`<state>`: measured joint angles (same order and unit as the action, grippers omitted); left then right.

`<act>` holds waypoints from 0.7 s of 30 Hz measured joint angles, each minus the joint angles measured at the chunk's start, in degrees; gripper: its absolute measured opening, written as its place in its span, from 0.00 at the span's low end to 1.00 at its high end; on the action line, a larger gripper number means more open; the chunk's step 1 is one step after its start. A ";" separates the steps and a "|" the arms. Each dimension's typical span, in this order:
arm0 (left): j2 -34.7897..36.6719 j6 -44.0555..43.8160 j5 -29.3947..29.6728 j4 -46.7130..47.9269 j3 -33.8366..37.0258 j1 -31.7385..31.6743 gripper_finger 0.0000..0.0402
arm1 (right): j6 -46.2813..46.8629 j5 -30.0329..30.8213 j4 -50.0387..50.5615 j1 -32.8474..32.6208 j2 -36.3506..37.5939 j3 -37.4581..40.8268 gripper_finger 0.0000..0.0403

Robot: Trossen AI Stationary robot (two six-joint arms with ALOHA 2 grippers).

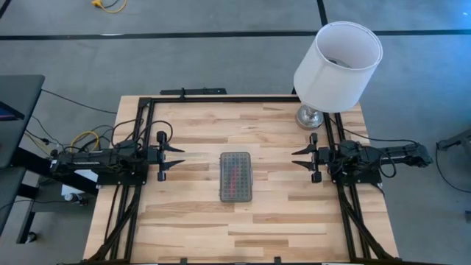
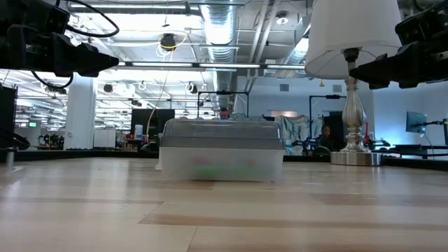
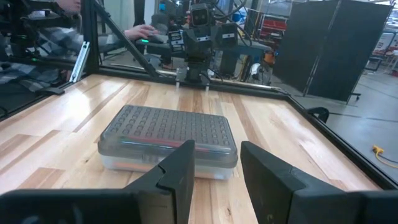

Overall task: Pick & place school supplies into a supply box
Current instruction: Return to Home Position

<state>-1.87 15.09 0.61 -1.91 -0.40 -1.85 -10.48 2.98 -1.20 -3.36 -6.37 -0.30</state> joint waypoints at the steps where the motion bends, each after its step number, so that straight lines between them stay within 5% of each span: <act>1: -0.01 0.01 0.00 -0.01 0.00 -0.01 0.38 | 0.00 -0.01 -0.01 0.00 0.00 0.02 0.31; 21: 0.00 0.46 0.00 -0.01 0.00 -0.02 0.38 | 0.00 0.00 0.00 0.01 0.01 0.00 0.31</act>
<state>-1.87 15.55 0.60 -1.92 -0.40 -1.86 -10.48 2.98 -1.20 -3.34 -6.36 -0.30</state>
